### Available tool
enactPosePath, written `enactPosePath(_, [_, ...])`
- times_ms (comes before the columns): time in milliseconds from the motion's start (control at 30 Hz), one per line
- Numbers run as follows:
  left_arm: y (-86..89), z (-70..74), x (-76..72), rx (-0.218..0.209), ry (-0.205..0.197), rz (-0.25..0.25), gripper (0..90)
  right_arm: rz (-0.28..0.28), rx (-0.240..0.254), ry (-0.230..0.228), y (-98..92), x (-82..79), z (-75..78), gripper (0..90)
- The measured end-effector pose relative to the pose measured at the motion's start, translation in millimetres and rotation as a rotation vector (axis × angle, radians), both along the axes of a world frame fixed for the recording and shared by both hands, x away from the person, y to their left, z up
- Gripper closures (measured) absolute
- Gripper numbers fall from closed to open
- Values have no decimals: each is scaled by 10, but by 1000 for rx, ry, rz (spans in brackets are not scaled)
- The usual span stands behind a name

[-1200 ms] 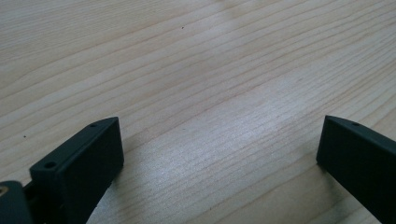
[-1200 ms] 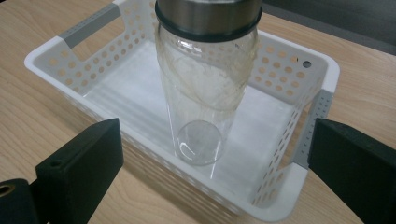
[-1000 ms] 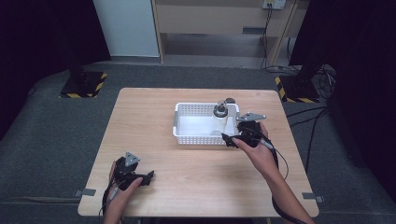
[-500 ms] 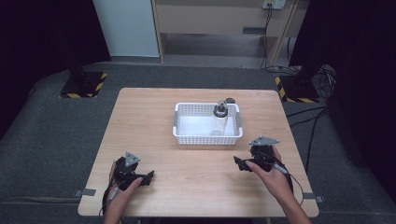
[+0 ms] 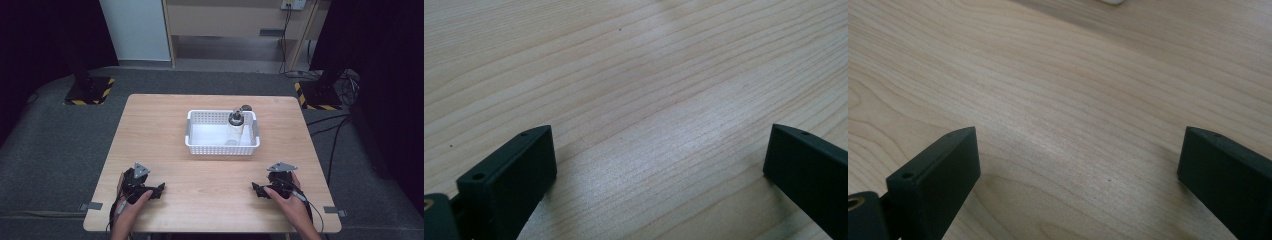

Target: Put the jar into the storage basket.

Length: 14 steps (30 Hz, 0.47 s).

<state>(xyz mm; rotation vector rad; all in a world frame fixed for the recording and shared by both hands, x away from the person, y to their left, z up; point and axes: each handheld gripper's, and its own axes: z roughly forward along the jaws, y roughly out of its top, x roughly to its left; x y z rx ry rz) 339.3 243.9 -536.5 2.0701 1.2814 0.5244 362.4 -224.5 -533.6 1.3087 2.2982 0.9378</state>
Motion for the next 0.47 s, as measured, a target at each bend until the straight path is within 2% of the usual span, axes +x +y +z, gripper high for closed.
enactPosePath(167, [0,0,0,0,0,0,0,3,-9,-38,24,-27,-53,5])
enactPosePath(467, [0,0,0,0,0,0,0,2,-9,-35,23,-27,-53,4])
